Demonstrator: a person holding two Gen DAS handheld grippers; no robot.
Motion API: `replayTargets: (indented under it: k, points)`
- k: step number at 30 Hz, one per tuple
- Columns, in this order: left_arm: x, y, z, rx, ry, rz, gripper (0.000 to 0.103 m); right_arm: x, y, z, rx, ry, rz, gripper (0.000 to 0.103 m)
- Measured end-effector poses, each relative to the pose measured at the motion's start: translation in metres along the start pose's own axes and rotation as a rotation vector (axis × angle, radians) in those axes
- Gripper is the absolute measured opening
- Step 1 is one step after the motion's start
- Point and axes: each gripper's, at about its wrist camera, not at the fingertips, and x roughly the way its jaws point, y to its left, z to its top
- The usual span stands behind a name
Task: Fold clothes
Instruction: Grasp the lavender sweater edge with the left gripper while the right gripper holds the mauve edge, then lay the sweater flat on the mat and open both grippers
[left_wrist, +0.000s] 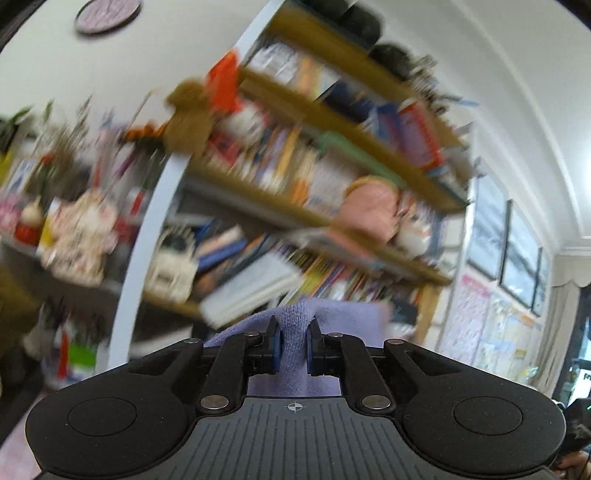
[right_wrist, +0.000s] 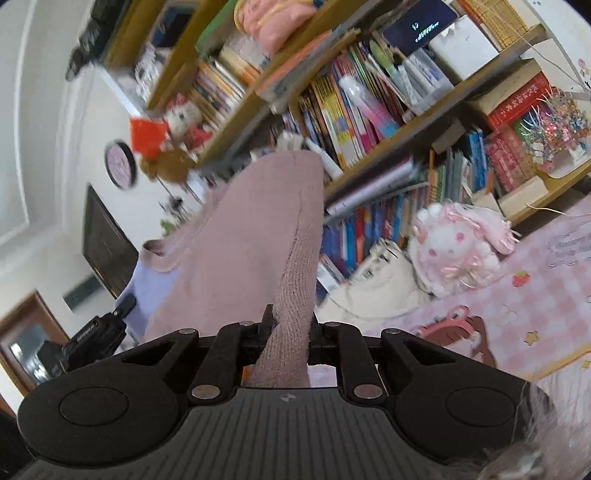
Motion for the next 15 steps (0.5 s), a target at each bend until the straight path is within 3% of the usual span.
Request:
replayTargets:
  k: [2,4,6,8,10,11,12,13,14,15]
  points:
    - [0.0,-0.006,0.005,0.007,-0.022,-0.029,0.011,0.004,-0.002,0.002,0.003,0.003,0.003,0.013]
    - [0.012,-0.003,0.003,-0.016,0.005,-0.016,0.011,0.008,-0.006,0.001,0.028,0.02,-0.027,0.013]
    - [0.039,0.009,-0.01,-0.013,0.081,0.037,0.011,0.019,-0.022,-0.001,0.09,0.046,-0.093,0.013]
    - [0.079,0.029,-0.039,0.051,0.197,0.124,0.013,0.039,-0.046,-0.006,0.115,0.068,-0.181,0.013]
    - [0.138,0.064,-0.087,0.076,0.414,0.224,0.031,0.07,-0.075,-0.013,0.077,0.092,-0.335,0.021]
    - [0.163,0.08,-0.11,0.084,0.518,0.278,0.031,0.088,-0.09,-0.017,0.024,0.12,-0.468,0.039]
    - [0.173,0.089,-0.126,0.097,0.585,0.346,0.031,0.104,-0.103,-0.022,-0.042,0.151,-0.612,0.047]
    - [0.183,0.098,-0.142,0.111,0.65,0.415,0.03,0.116,-0.112,-0.026,-0.103,0.181,-0.741,0.049]
    - [0.182,0.103,-0.151,0.103,0.68,0.47,0.031,0.125,-0.12,-0.03,-0.157,0.212,-0.84,0.049]
    - [0.174,0.108,-0.157,0.071,0.692,0.475,0.035,0.126,-0.123,-0.034,-0.189,0.236,-0.868,0.049]
